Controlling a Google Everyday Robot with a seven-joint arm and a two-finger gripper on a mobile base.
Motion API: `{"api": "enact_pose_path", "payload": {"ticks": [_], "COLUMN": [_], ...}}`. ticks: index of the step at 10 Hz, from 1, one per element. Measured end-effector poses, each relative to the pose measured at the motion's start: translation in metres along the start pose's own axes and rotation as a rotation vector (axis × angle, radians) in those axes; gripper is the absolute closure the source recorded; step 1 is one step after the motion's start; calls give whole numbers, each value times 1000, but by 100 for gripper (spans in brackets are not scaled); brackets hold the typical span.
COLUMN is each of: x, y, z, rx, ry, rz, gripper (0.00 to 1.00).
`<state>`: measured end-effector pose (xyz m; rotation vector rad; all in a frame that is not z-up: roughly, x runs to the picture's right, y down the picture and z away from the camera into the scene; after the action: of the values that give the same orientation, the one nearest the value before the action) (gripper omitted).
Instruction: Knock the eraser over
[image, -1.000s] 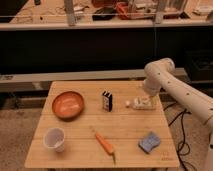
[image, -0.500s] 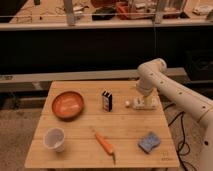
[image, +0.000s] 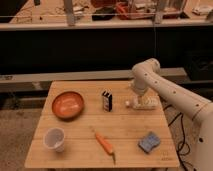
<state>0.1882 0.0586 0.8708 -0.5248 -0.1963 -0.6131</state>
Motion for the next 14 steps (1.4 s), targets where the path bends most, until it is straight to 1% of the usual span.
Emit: {"api": "enact_pose_path", "payload": {"ticks": [3, 5, 8, 10, 14], "x": [-1, -14, -14, -24, -26], "y": [-2, -13, -15, -22, -25], "z": [2, 3, 5, 7, 8], "rx": [2, 5, 6, 8, 8], "ry": [4, -2, 5, -3, 3], "rz": [-14, -26, -37, -50, -60], "gripper": [20, 20, 20, 20, 20]}}
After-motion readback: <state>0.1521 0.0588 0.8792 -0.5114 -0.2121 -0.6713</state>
